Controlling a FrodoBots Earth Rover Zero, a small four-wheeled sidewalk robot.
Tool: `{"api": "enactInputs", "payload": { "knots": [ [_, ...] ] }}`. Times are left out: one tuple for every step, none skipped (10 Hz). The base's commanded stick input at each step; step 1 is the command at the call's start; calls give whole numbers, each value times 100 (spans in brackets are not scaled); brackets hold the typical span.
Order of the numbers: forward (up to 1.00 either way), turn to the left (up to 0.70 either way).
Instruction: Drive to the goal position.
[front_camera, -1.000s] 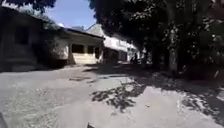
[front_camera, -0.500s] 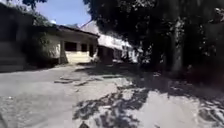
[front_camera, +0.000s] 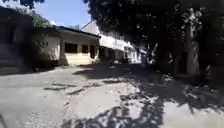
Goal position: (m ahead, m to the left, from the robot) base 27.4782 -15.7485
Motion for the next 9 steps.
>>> {"api": "enactInputs", "payload": {
  "knots": [
    [100, 0],
    [100, 0],
    [100, 0],
    [100, 0],
    [100, 0],
    [100, 0],
    [100, 0],
    [100, 0],
    [100, 0]
  ]
}}
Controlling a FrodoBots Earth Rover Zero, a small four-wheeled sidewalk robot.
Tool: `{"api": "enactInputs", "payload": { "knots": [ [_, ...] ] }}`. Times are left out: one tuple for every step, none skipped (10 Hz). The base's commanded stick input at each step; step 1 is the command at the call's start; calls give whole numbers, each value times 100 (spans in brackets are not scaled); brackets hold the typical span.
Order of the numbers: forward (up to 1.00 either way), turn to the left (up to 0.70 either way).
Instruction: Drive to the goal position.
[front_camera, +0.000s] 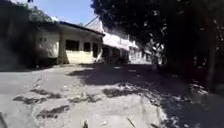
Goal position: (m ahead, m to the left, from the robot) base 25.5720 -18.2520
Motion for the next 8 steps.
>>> {"api": "enactInputs", "payload": {
  "knots": [
    [100, 0],
    [100, 0],
    [100, 0],
    [100, 0],
    [100, 0],
    [100, 0],
    [100, 0],
    [100, 0]
  ]
}}
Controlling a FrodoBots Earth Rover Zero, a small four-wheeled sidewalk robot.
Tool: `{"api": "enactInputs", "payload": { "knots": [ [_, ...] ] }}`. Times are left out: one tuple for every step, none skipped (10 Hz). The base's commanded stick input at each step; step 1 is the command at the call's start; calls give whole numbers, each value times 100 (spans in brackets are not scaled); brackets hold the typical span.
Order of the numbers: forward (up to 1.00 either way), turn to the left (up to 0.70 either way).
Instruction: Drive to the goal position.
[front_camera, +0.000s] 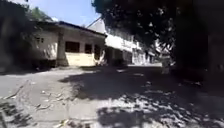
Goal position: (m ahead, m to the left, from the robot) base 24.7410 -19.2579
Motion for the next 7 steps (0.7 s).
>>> {"api": "enactInputs", "payload": {
  "knots": [
    [100, 0],
    [100, 0],
    [100, 0],
    [100, 0],
    [100, -18],
    [100, -40],
    [100, -40]
  ]
}}
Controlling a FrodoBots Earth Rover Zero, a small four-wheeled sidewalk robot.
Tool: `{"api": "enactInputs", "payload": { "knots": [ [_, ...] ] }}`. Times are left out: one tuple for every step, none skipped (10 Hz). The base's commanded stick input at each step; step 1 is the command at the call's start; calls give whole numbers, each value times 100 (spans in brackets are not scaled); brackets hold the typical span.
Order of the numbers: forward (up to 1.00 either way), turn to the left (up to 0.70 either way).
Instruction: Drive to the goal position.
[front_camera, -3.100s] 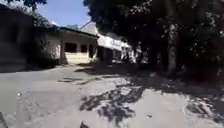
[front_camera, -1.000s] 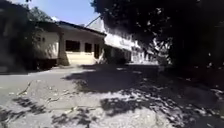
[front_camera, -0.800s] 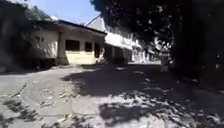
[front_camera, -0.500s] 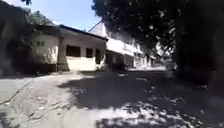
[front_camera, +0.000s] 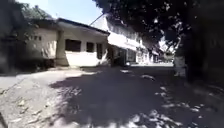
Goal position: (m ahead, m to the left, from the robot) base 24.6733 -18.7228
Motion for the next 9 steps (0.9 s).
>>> {"api": "enactInputs", "payload": {
  "knots": [
    [100, -40],
    [100, -40],
    [100, -40],
    [100, -40],
    [100, 0],
    [100, 0],
    [100, 0],
    [100, 0],
    [100, 0]
  ]
}}
